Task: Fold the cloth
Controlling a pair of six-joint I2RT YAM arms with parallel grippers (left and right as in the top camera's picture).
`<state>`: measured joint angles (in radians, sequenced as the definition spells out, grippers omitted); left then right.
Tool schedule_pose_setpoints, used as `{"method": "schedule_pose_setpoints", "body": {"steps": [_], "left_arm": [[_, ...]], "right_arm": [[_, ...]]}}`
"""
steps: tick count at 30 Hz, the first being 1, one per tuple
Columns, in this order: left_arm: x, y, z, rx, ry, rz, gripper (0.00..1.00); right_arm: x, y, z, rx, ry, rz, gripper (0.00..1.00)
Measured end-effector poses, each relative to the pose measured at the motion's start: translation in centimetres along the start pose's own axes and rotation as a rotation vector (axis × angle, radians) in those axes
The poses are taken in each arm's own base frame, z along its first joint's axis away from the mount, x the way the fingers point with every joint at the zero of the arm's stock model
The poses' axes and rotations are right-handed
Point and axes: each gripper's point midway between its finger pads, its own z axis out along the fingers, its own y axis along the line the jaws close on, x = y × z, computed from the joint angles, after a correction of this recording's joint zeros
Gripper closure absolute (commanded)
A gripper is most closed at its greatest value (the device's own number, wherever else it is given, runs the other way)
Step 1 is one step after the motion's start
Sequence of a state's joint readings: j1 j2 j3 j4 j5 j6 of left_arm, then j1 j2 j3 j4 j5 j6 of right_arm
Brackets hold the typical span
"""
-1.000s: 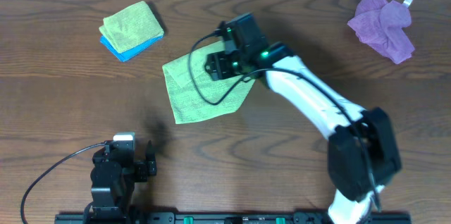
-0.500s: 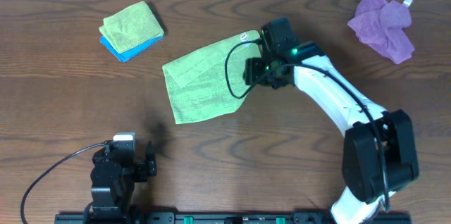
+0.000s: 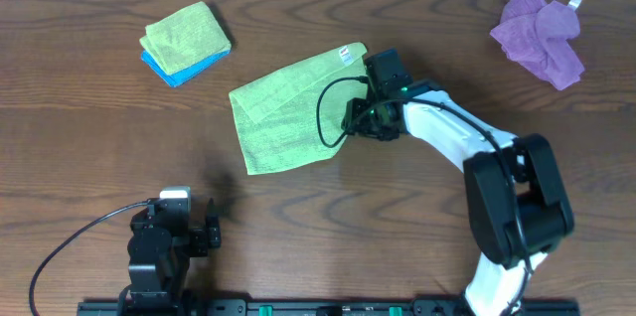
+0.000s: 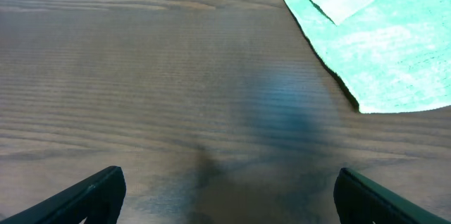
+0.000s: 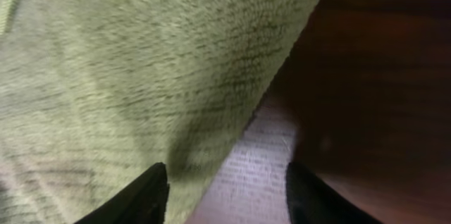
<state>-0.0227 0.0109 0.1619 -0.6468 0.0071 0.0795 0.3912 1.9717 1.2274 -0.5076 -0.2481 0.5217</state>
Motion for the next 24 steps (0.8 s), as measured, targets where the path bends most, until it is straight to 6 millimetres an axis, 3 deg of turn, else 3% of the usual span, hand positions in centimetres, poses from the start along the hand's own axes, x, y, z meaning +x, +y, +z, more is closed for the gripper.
{"method": "schedule_pose_setpoints", "body": {"steps": [8, 13, 18, 21, 24], "left_arm": [[0.0, 0.0, 0.0, 0.000, 0.000, 0.000, 0.05], [0.0, 0.0, 0.0, 0.000, 0.000, 0.000, 0.05], [0.0, 0.1, 0.0, -0.003, 0.000, 0.004, 0.05], [0.0, 0.1, 0.0, -0.008, 0.000, 0.008, 0.05], [0.0, 0.1, 0.0, -0.008, 0.000, 0.012, 0.05]], "right_arm": [[-0.8, 0.7, 0.5, -0.038, -0.026, 0.001, 0.67], [-1.2, 0.9, 0.8, -0.050, -0.039, 0.004, 0.98], [-1.0, 0.5, 0.9, -0.031, -0.032, 0.009, 0.99], [0.1, -0.8, 0.6, 0.032, 0.009, 0.016, 0.99], [1.4, -3.0, -1.3, 0.154, 0.046, 0.013, 0.99]]}}
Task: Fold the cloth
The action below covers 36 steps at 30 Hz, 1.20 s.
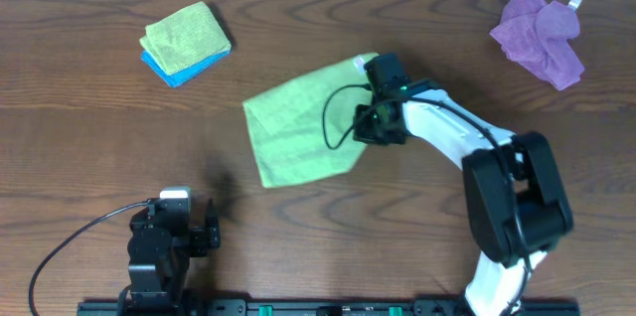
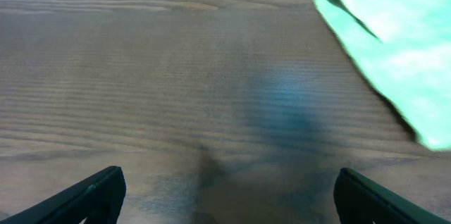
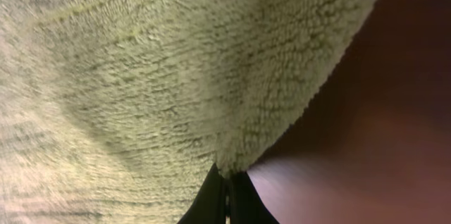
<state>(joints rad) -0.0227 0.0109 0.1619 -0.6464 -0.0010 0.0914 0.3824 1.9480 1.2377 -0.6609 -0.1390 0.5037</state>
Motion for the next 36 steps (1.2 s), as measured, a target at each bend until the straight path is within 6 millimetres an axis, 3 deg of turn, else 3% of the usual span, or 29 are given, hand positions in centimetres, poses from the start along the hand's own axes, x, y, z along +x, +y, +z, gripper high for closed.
{"method": "schedule_pose_setpoints", "body": {"steps": [4, 7, 9, 13, 15, 18, 21, 24, 30, 33, 36], "left_arm": [[0.0, 0.0, 0.0, 0.000, -0.001, 0.007, 0.05], [0.0, 0.0, 0.0, 0.000, -0.002, 0.011, 0.05], [0.0, 0.0, 0.0, 0.001, -0.002, 0.010, 0.05], [0.0, 0.0, 0.0, 0.001, -0.002, 0.010, 0.04], [-0.1, 0.0, 0.0, 0.001, -0.004, 0.010, 0.05], [-0.1, 0.0, 0.0, 0.001, -0.005, 0.010, 0.05], [-0.2, 0.0, 0.0, 0.001, -0.008, 0.010, 0.04], [-0.2, 0.0, 0.0, 0.001, -0.009, 0.010, 0.05], [-0.2, 0.0, 0.0, 0.000, -0.008, 0.010, 0.04], [-0.2, 0.0, 0.0, 0.001, -0.008, 0.010, 0.05], [-0.2, 0.0, 0.0, 0.001, -0.009, 0.010, 0.05]], "right_arm": [[0.8, -1.6, -4.3, 0.078, -0.019, -0.015, 0.98], [1.0, -1.3, -9.0, 0.083, -0.083, -0.041, 0.69], [0.8, -0.4, -11.4, 0.069, -0.145, -0.075, 0.58], [0.2, 4.1, -14.5, 0.000, -0.293, -0.217, 0.51], [0.5, 6.5, -14.7, -0.033, -0.330, -0.286, 0.52], [1.4, 7.1, -14.1, -0.011, -0.314, -0.330, 0.52], [2.5, 4.3, -13.3, 0.105, -0.249, -0.272, 0.45], [2.8, 0.6, -13.3, 0.209, -0.205, -0.127, 0.47], [1.6, -4.8, -12.8, 0.225, -0.176, 0.184, 0.46], [2.1, -6.3, -10.8, 0.182, -0.137, 0.274, 0.45], [3.0, -6.5, -8.2, 0.100, -0.097, 0.322, 0.44]]}}
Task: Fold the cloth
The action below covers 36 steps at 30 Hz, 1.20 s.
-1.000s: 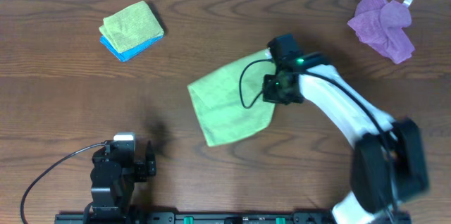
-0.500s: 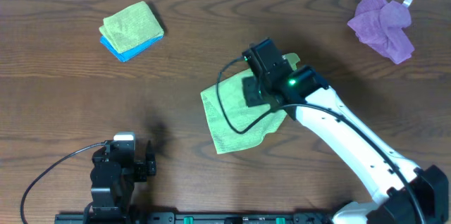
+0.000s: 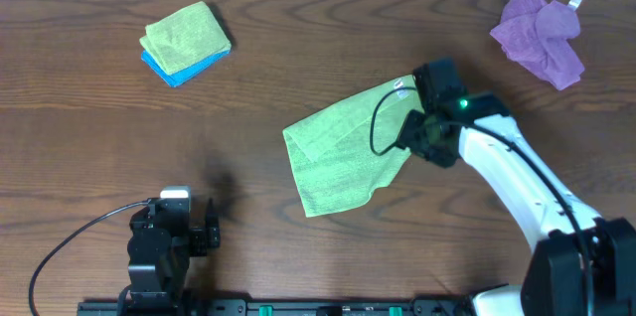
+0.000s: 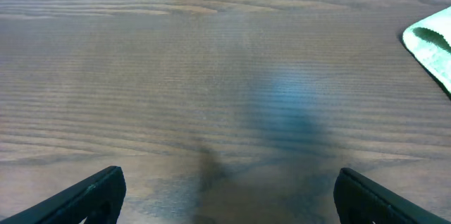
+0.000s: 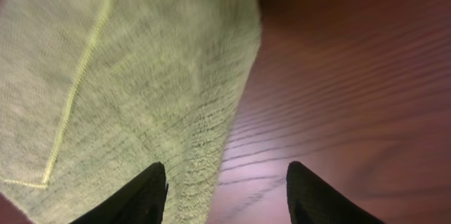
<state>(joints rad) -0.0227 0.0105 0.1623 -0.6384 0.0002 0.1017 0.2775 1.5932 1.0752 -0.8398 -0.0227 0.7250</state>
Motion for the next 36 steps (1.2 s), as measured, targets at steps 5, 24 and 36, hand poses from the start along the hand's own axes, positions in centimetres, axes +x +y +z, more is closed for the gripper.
{"method": "schedule_pose_setpoints", "body": {"steps": [5, 24, 36], "left_arm": [[0.0, 0.0, 0.0, 0.000, 0.000, 0.000, 0.05], [0.0, 0.0, 0.0, -0.001, 0.000, 0.000, 0.04], [0.0, 0.0, 0.0, -0.001, 0.000, 0.000, 0.04]], "right_arm": [[2.2, 0.7, 3.3, -0.141, 0.072, 0.029, 0.43], [2.7, 0.8, 5.5, -0.194, 0.066, 0.081, 0.98], [-0.4, 3.4, 4.3, -0.265, -0.043, -0.047, 0.99]]}}
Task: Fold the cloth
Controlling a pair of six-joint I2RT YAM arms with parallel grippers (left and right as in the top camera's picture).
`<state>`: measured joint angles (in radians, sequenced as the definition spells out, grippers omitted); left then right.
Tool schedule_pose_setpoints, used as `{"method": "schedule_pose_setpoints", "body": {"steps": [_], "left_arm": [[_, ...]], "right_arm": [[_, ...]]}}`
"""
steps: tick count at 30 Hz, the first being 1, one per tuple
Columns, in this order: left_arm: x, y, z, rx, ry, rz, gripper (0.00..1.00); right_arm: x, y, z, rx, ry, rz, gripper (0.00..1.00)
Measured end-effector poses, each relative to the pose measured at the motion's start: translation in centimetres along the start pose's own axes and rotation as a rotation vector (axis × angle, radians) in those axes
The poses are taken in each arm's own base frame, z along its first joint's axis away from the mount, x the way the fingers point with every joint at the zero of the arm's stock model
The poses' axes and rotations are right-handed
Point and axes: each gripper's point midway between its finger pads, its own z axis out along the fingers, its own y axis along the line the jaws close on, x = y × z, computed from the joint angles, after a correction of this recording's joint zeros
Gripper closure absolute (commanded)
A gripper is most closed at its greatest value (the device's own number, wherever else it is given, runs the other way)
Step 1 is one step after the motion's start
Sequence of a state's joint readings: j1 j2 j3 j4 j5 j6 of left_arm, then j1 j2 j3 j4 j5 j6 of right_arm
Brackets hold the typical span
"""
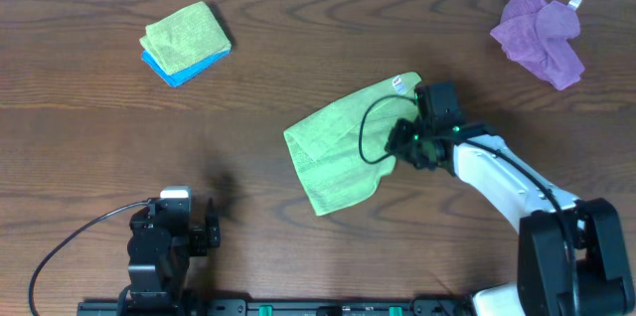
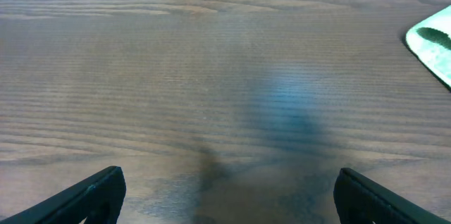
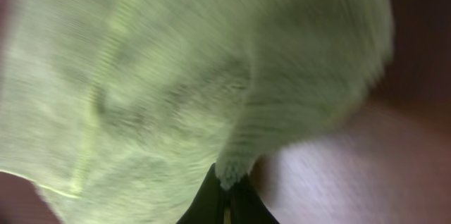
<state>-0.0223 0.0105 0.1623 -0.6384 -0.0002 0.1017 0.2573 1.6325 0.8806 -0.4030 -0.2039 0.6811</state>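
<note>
The light green cloth (image 1: pixel 343 147) lies spread and slightly rumpled right of the table's middle, with a white tag at its far corner. My right gripper (image 1: pixel 404 145) is at its right edge, shut on a pinch of the cloth's hem (image 3: pixel 232 171); the closed tips (image 3: pixel 227 190) show in the right wrist view. At the near left my left gripper (image 1: pixel 189 237) stays low over bare wood, open and holding nothing (image 2: pixel 225 196). Only a corner of the cloth (image 2: pixel 433 48) reaches the left wrist view.
A folded green cloth on a blue one (image 1: pixel 186 42) lies at the far left; its blue edge shows in the left wrist view. A crumpled purple cloth (image 1: pixel 542 33) is at the far right corner. The table is dark brown wood (image 1: pixel 119 137).
My right gripper was open beside the cloth's right edge; now it is shut on that edge, a little further left. The cloth has barely shifted. The left arm has not moved.
At first the cloth lay left of centre with my right gripper open at its right edge. Then the gripper was shut on it and the cloth sat further right. Later the cloth lay still further right and nearer, gripper open. Now the gripper holds the edge again.
</note>
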Motion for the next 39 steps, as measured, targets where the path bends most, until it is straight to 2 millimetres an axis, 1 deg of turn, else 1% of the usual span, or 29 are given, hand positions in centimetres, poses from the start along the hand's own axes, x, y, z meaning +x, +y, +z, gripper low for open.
{"method": "schedule_pose_setpoints", "body": {"steps": [3, 5, 9, 11, 15, 17, 19, 22, 24, 26, 28, 29, 32, 33, 34, 35, 36, 39], "left_arm": [[0.0, 0.0, 0.0, 0.000, 0.000, 0.000, 0.04], [0.0, 0.0, 0.0, 0.000, 0.000, 0.000, 0.05], [0.0, 0.0, 0.0, 0.000, 0.000, 0.000, 0.04], [0.0, 0.0, 0.0, 0.000, 0.000, 0.000, 0.05], [0.0, 0.0, 0.0, 0.001, 0.000, 0.000, 0.04], [0.0, 0.0, 0.0, 0.000, 0.000, 0.000, 0.04], [0.0, 0.0, 0.0, 0.000, 0.000, 0.000, 0.05], [0.0, 0.0, 0.0, 0.000, 0.000, 0.000, 0.04], [0.0, 0.0, 0.0, 0.001, 0.000, 0.000, 0.05], [0.0, 0.0, 0.0, 0.001, 0.000, 0.000, 0.04], [0.0, 0.0, 0.0, 0.000, 0.000, 0.000, 0.05], [0.0, 0.0, 0.0, 0.000, 0.000, 0.000, 0.05], [0.0, 0.0, 0.0, 0.000, 0.000, 0.000, 0.05], [0.0, 0.0, 0.0, 0.000, 0.000, 0.000, 0.05], [0.0, 0.0, 0.0, 0.000, 0.000, 0.000, 0.04], [0.0, 0.0, 0.0, 0.000, 0.000, 0.000, 0.05], [0.0, 0.0, 0.0, 0.001, 0.000, 0.000, 0.05], [0.0, 0.0, 0.0, 0.000, 0.000, 0.000, 0.05]], "right_arm": [[-1.6, 1.7, -0.6, -0.040, -0.052, -0.042, 0.99], [-2.0, 2.5, -0.7, -0.057, -0.071, -0.063, 0.99], [-1.7, 3.6, -0.6, -0.074, -0.080, -0.103, 0.99], [-1.3, 4.6, -0.4, -0.093, -0.084, -0.138, 0.98], [-0.2, 6.8, -0.2, -0.129, -0.088, -0.219, 0.96], [0.7, 7.8, 0.0, -0.144, -0.079, -0.259, 0.95], [1.8, 8.5, 0.7, -0.151, -0.062, -0.298, 0.93], [3.3, 8.7, 2.3, -0.136, -0.014, -0.330, 0.85], [4.8, 8.5, 3.8, -0.126, 0.042, -0.360, 0.75], [5.8, 8.4, 4.8, -0.124, 0.084, -0.384, 0.71], [6.5, 8.9, 5.3, -0.134, 0.109, -0.421, 0.68], [6.6, 9.2, 5.3, -0.140, 0.111, -0.432, 0.67], [6.5, 11.1, 4.7, -0.177, 0.105, -0.496, 0.66], [6.2, 12.2, 4.2, -0.196, 0.096, -0.519, 0.64], [5.9, 12.8, 3.9, -0.206, 0.088, -0.529, 0.64], [5.8, 13.1, 3.8, -0.209, 0.086, -0.533, 0.63], [5.3, 14.1, 3.3, -0.224, 0.071, -0.547, 0.62], [4.0, 16.0, 2.3, -0.257, 0.031, -0.573, 0.60]]}}
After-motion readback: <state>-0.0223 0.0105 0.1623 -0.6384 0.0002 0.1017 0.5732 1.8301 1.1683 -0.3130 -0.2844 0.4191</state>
